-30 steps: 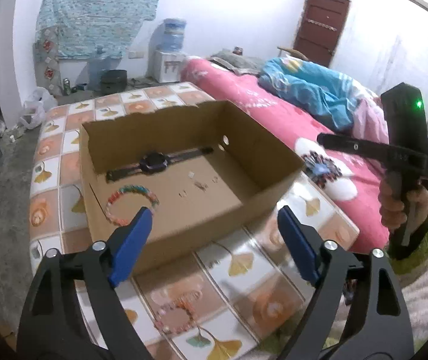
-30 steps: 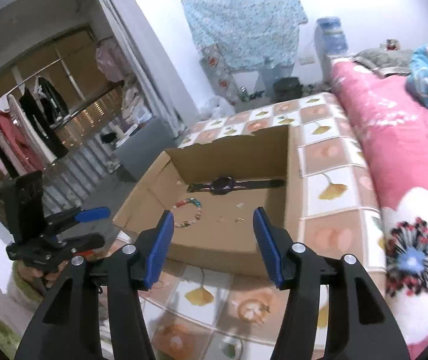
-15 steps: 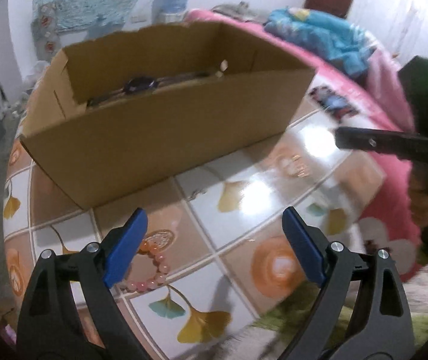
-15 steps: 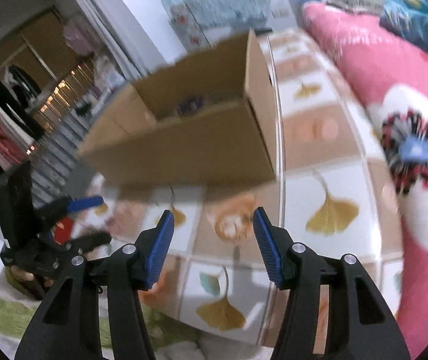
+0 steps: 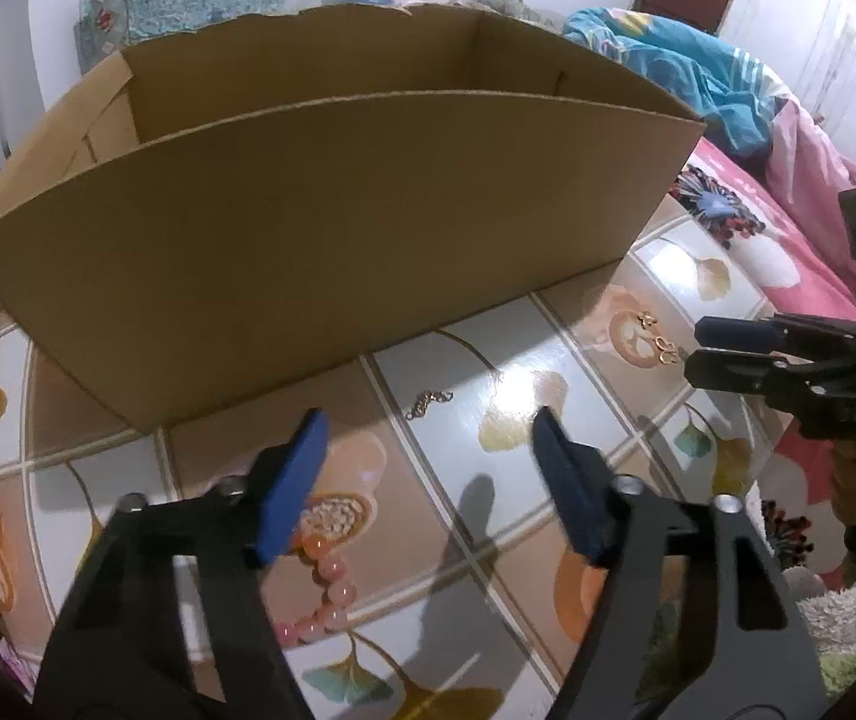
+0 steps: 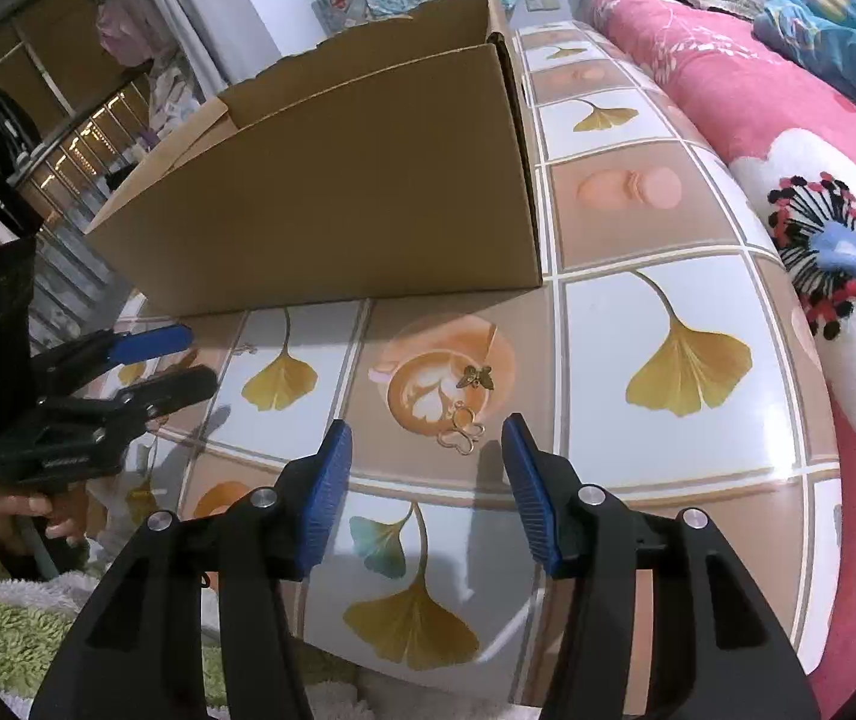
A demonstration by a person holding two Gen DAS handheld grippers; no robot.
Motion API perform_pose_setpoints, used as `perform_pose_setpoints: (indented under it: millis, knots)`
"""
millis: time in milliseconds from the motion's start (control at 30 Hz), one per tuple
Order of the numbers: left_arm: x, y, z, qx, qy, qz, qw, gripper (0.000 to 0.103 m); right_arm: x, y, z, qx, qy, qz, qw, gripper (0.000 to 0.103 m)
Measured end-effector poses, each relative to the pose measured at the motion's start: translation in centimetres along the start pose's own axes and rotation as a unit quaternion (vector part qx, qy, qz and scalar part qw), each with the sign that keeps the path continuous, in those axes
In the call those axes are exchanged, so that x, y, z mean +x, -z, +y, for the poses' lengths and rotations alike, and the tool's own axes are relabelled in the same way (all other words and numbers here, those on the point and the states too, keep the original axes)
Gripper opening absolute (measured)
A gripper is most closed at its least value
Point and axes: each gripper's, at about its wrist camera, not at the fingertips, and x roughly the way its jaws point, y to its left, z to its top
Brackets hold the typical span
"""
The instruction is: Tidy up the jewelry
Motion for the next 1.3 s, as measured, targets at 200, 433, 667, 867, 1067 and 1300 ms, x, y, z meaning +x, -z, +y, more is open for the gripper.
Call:
perform_pose_setpoints:
  millis: [200, 433, 667, 867, 1067, 1300]
  knots:
    - [1.5, -0.7, -0.4, 0.020, 0.001, 0.013, 0.9997, 0.041, 0.5, -0.1, -0.3, 0.009, -0.006, 0.004, 1.000, 0.051]
    - [2.3, -1.2, -1.3, 0.071, -0.032, 0.012, 0.9969, 0.023, 0.8, -0.2, -0.5, 0.009, -0.011, 0.008, 1.000, 0.051]
    - [2.2, -1.0, -2.4, 0.110, -0.042, 0.012, 0.9930, 0.003, 0.9, -0.4, -0.6, 0.014, -0.012, 0.005, 1.000, 0.051]
    - [-0.1, -1.3, -0.7, 0.052, 0.011, -0.010, 0.9985, 0.001, 0.4, -0.2, -0.9, 0.013, -0.009, 0.000, 1.000, 0.051]
    - [-2.1, -1.4, 1.8, -0.029, 0.077, -0.031, 0.9961, 0.001, -0.1, 0.2, -0.5, 0.006, -0.005, -0.007, 1.000, 0.051]
    - [-1.0, -1.1, 1.3, -0.037, 0.084, -0.023, 0.9955, 0.001, 0.3, 0.8, 0.9, -0.018, 0.035, -0.013, 0.999, 0.044]
